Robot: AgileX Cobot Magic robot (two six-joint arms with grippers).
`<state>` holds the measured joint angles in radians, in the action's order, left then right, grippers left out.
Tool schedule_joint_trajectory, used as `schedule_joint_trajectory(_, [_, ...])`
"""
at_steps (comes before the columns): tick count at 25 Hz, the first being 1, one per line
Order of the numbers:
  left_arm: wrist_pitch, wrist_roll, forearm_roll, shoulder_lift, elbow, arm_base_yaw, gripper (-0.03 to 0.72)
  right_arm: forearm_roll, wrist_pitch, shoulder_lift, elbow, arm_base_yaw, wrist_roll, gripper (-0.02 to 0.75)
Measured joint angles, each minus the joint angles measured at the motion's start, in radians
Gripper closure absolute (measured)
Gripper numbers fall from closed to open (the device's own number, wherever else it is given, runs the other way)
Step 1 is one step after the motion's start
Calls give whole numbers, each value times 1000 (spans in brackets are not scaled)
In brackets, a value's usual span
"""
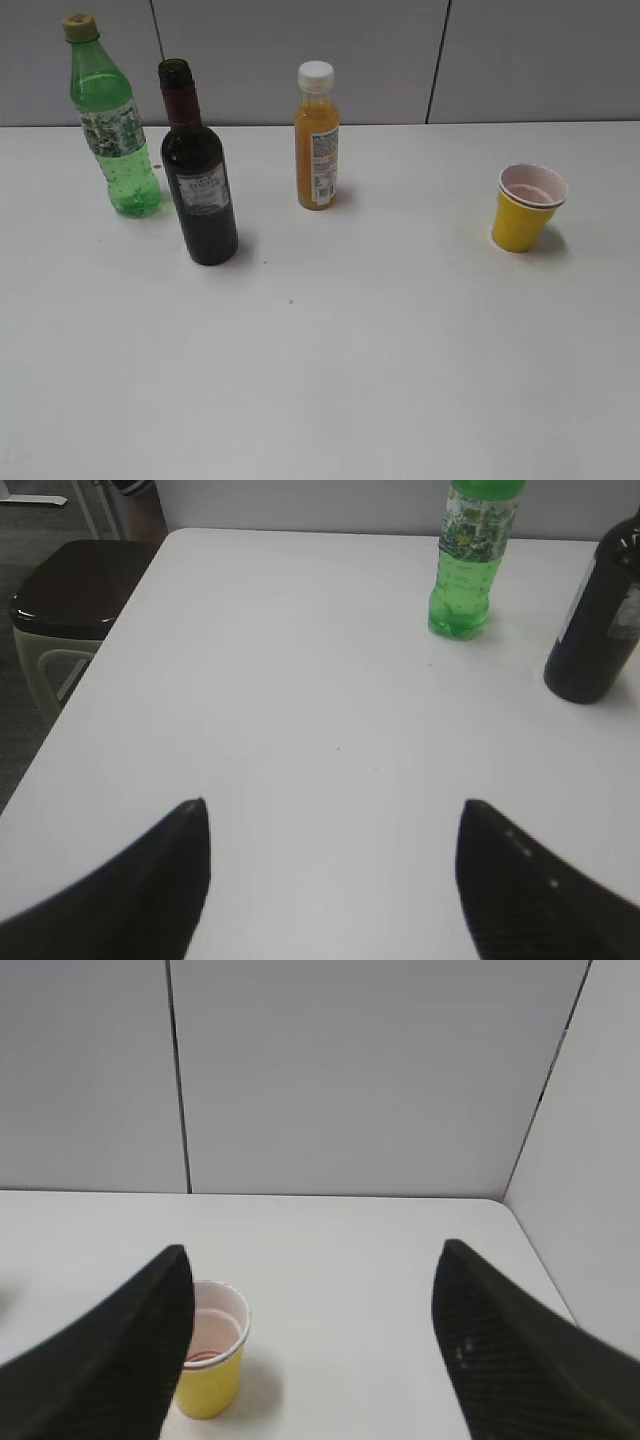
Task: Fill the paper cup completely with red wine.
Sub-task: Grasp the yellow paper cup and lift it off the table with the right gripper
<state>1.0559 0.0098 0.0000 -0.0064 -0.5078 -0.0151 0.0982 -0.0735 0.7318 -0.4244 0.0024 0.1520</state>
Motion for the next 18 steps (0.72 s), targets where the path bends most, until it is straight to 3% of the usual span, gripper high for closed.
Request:
schedule_joint_trajectory(8, [0,0,0,0,0,0,106,-5,-298,325,0,8,0,160])
schedule_joint_trajectory(18, [0,0,0,0,0,0,106,-24,-631,664,12,191,-43,142])
